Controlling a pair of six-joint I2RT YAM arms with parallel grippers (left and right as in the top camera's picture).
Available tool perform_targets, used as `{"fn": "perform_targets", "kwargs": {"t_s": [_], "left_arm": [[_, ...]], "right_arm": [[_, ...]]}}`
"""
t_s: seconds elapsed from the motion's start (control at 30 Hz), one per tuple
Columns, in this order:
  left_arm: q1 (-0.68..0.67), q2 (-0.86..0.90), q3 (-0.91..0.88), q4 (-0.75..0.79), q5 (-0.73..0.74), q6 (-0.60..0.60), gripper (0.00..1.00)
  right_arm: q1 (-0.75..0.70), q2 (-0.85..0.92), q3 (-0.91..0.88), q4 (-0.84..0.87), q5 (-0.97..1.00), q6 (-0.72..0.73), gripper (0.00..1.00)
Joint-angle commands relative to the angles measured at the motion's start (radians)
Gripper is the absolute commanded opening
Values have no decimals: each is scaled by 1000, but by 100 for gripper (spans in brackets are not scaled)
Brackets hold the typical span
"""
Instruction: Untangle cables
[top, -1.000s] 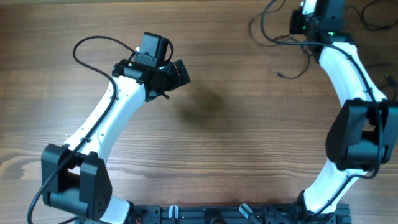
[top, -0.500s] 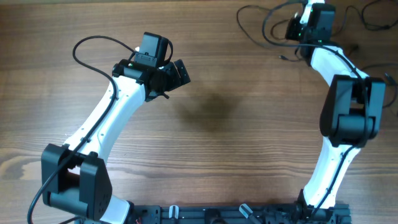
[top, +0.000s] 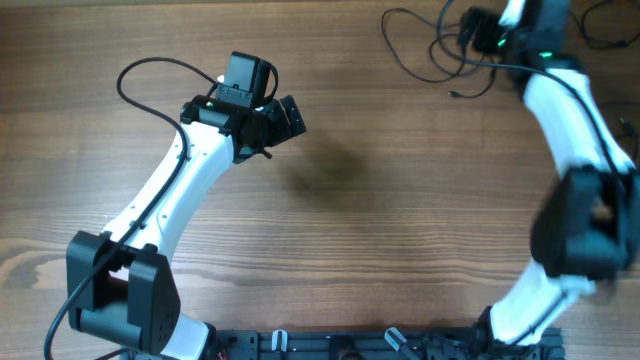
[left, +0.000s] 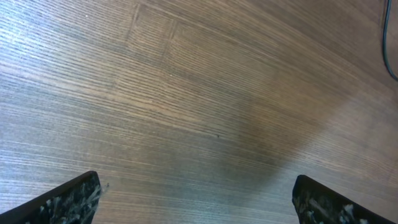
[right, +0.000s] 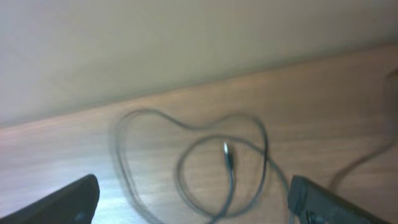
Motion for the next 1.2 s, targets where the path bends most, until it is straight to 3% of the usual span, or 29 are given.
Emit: {"fn": "perform_targets", "kwargs": {"t_s": [0.0, 0.33, 0.57, 0.87, 1.17], "left_arm": [[5, 6, 6, -1, -10, -10, 100], [5, 6, 6, 0, -10, -10, 100], [5, 6, 6, -1, -10, -10, 100], [5, 6, 6, -1, -10, -10, 100], [4, 6, 6, -1, -10, -10, 100]], "right_arm": [[0, -295, 12, -137, 29, 12, 100], [0, -806, 11, -644, 28, 41, 100], [0, -1023, 11, -893, 25, 106, 100], [0, -1098, 8, -1185, 25, 122, 100], [0, -1096, 3, -1207, 25, 122, 100]]}}
